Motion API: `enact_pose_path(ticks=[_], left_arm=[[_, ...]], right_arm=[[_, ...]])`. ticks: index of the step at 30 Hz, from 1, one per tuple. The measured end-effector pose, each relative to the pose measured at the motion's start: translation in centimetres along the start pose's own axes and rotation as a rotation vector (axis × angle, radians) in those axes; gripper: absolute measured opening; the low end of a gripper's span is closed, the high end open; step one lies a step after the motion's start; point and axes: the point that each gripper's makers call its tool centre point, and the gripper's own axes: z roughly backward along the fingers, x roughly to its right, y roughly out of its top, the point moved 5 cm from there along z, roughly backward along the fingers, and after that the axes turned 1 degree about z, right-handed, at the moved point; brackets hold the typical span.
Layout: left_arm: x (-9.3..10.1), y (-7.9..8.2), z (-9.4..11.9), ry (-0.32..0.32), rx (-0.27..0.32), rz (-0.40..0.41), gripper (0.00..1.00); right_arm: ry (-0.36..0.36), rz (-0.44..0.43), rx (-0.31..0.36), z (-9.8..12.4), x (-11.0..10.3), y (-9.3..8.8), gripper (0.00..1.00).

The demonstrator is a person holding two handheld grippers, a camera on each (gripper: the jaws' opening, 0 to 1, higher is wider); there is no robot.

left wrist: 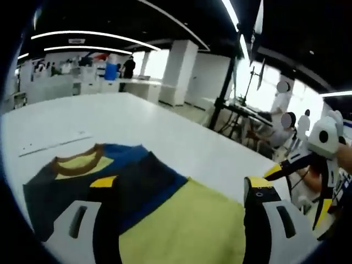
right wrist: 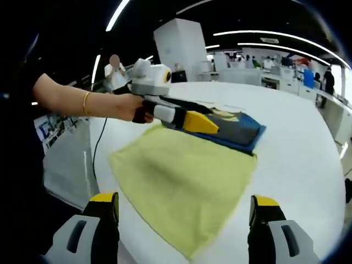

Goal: Fold the garment on the visible template until the final outline fits inside the template.

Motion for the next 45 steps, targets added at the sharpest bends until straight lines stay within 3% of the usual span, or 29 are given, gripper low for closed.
enact_pose_path(ticks=[2, 13, 25, 38, 45], left_arm=[[0.0, -0.1, 0.9, -0.001, -0.003, -0.004, 0.99], [1.7, -1.6, 5.4, -0.028, -0.029, -0.027, 0.99], [3.4, -4.5, 10.1, -0.034, -0.057, -0.03, 0.99], [4.1, -7.7, 15.2, -0.037, -0.131, -0.07, 0.96], [4.2, -9.8, 17.7, -0.045, -0.228, -0.122, 0.86]], right_arm=[[0.006, 0.005, -0.006, 0.0, 0.0, 0.1, 0.98], [0.05, 0.069, -0.071, -0.2, -0.9, -0.2, 0.96], [0.087, 0.137, -0.123, -0.4, -1.9, -0.3, 0.9], [0.101, 0.181, -0.158, -0.7, -2.5, -0.7, 0.84], [0.099, 0.229, -0.213, -1.1, -2.6, -1.5, 0.76]])
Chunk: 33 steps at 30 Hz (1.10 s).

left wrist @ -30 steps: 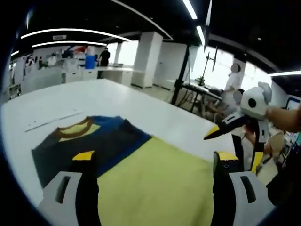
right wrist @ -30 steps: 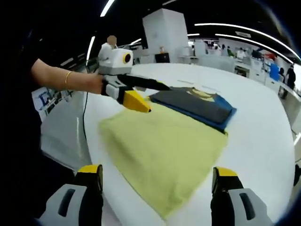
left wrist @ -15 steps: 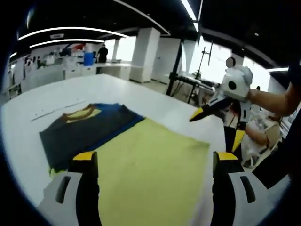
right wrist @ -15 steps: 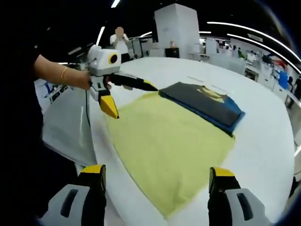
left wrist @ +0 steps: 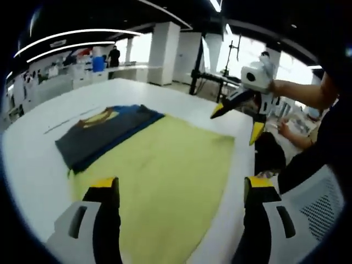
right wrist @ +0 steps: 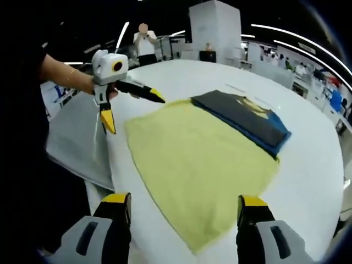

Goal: Fold the garment on the visible template until the final outline fits inside the template.

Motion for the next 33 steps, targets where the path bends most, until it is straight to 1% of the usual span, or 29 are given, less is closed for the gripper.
enact_pose_path(ticks=[1, 3, 5, 6, 7, 9, 12, 15, 16, 17, 18, 19, 21, 23, 25, 27, 29, 33], left_arm=[[-0.2, -0.6, 0.4, 0.008, -0.017, 0.009, 0.83], [-0.3, -1.4, 1.0, 0.009, -0.025, 0.019, 0.78], [-0.5, -2.1, 1.5, 0.022, -0.045, 0.021, 0.73], [-0.6, -2.6, 1.8, 0.041, -0.067, 0.016, 0.71], [-0.7, -2.8, 2.0, 0.053, -0.076, 0.011, 0.72], [-0.8, -3.4, 2.3, 0.055, -0.09, 0.004, 0.71], [-0.8, -4.1, 2.6, 0.064, -0.118, -0.007, 0.65], [-0.5, -4.7, 2.7, 0.054, -0.146, -0.034, 0.62], [-0.5, -4.9, 2.8, 0.054, -0.156, -0.041, 0.6], [-0.5, -5.3, 2.9, 0.049, -0.179, -0.055, 0.57], [-0.5, -5.6, 3.0, 0.05, -0.195, -0.057, 0.55], [-0.7, -5.9, 3.1, 0.055, -0.2, -0.048, 0.52], [-0.9, -6.4, 3.4, 0.057, -0.218, -0.04, 0.5], [-1.0, -6.6, 3.7, 0.071, -0.24, -0.05, 0.47], [-1.1, -7.0, 3.8, 0.076, -0.257, -0.068, 0.44], [-1.2, -7.2, 3.8, 0.084, -0.266, -0.077, 0.42], [-1.2, -7.4, 3.8, 0.089, -0.281, -0.094, 0.41], [-1.1, -7.5, 3.6, 0.101, -0.298, -0.12, 0.38]], right_arm=[[0.002, 0.002, -0.002, 0.0, 0.0, -0.1, 0.75], [0.003, 0.007, -0.013, -0.1, -0.1, -0.3, 0.72], [0.003, 0.017, -0.031, -0.2, -0.1, -0.6, 0.69], [-0.001, 0.024, -0.04, -0.2, -0.1, -0.8, 0.68], [-0.005, 0.027, -0.049, -0.3, 0.0, -0.9, 0.66], [-0.011, 0.039, -0.073, -0.4, 0.1, -1.4, 0.63], [-0.013, 0.058, -0.092, -0.6, 0.0, -1.8, 0.58], [-0.011, 0.085, -0.119, -0.7, 0.0, -2.3, 0.55], [-0.014, 0.091, -0.126, -0.8, 0.0, -2.5, 0.53], [-0.014, 0.092, -0.129, -0.8, 0.0, -2.6, 0.52], [-0.015, 0.089, -0.131, -0.9, 0.1, -2.8, 0.5], [-0.017, 0.084, -0.134, -0.9, 0.1, -3.0, 0.48], [-0.016, 0.079, -0.139, -0.9, 0.1, -3.3, 0.46], [-0.01, 0.085, -0.135, -0.9, 0.0, -3.5, 0.45], [-0.013, 0.095, -0.142, -1.0, 0.0, -3.8, 0.41], [-0.021, 0.115, -0.178, -1.2, 0.2, -4.4, 0.38], [-0.027, 0.14, -0.21, -1.3, 0.3, -4.9, 0.38], [-0.034, 0.182, -0.242, -1.5, 0.3, -5.4, 0.35]])
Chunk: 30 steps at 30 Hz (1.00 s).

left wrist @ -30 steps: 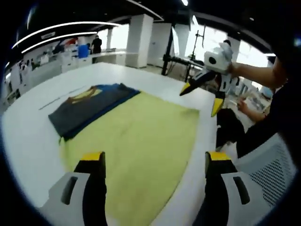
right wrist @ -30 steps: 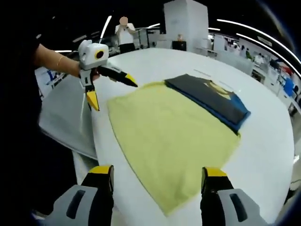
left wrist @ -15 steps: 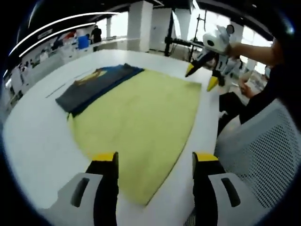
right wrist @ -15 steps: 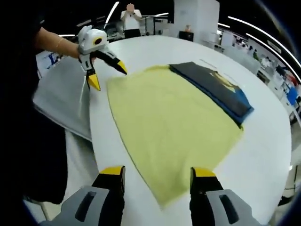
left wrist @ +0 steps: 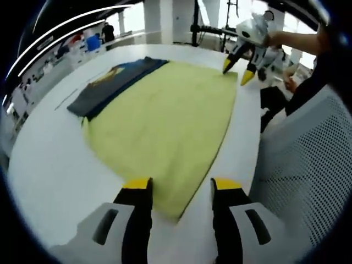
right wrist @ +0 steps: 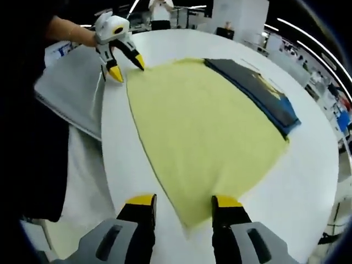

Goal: Fold the garment on the visible template until the final outline fits inside the template.

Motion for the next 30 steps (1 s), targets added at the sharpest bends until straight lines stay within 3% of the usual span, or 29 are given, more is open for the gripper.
enact_pose_path(ticks=[5, 14, 16, 18, 20, 30], left_arm=[[0.1, -0.2, -0.2, 0.022, -0.036, -0.087, 0.34], [-0.4, 0.0, -0.4, 0.04, -0.051, -0.076, 0.2], [-0.4, 0.1, -0.5, 0.058, -0.058, -0.067, 0.14], [-0.4, 0.2, -0.7, 0.064, -0.057, -0.062, 0.08], [-0.6, 0.4, -0.7, 0.082, -0.053, -0.039, 0.07], [-0.8, 1.0, -0.4, 0.106, -0.042, -0.014, 0.0]], right_arm=[[-0.007, -0.015, 0.011, 0.0, 0.3, 0.1, 0.32], [-0.015, -0.016, 0.017, -0.1, 0.9, 0.3, 0.22], [-0.023, -0.01, 0.015, -0.2, 1.1, 0.3, 0.13], [-0.078, 0.032, -0.018, -0.2, 1.8, 0.0, 0.02], [-0.063, -0.013, 0.001, -0.2, 1.7, 0.1, 0.03], [-0.065, -0.007, 0.017, 0.0, 1.8, 0.3, 0.0]])
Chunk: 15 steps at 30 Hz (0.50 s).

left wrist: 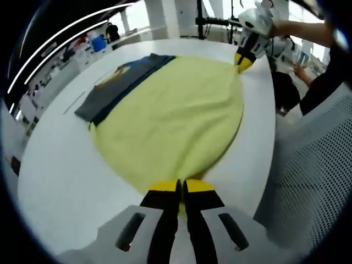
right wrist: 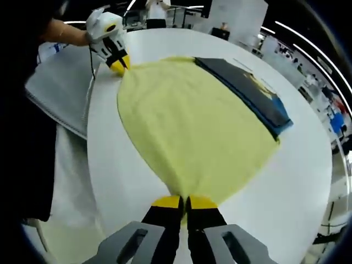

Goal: Fold the garment on the visible template until the final outline fits inside the template.

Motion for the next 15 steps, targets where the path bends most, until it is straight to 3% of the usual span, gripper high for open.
enact_pose_path(ticks=[15], left_arm=[[-0.3, 1.5, 2.7, 0.042, 0.048, 0.058, 0.0]], right_arm=[[-0.034, -0.057, 0.091, 2.7, -0.3, 1.5, 0.0]])
